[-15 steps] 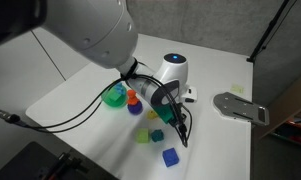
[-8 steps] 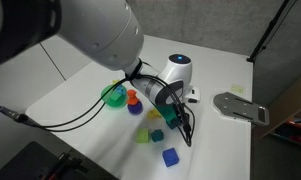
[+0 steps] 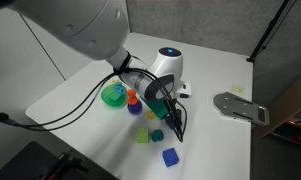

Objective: Pick up the blue block from the lime green block and put it on the table

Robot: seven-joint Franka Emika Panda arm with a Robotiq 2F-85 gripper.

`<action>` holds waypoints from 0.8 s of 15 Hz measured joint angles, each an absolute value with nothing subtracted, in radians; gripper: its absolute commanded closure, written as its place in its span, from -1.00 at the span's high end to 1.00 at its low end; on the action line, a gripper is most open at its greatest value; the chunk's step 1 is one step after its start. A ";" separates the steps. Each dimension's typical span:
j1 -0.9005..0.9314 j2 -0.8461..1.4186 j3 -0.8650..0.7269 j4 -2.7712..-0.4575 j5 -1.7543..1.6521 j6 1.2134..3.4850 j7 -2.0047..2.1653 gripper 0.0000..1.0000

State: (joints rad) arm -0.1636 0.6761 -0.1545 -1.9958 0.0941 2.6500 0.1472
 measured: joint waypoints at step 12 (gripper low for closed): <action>-0.064 0.271 -0.171 -2.322 -0.025 2.590 0.140 1.00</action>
State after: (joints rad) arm -0.0641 0.2706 -0.1708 -2.3223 -0.0250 2.5896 0.1404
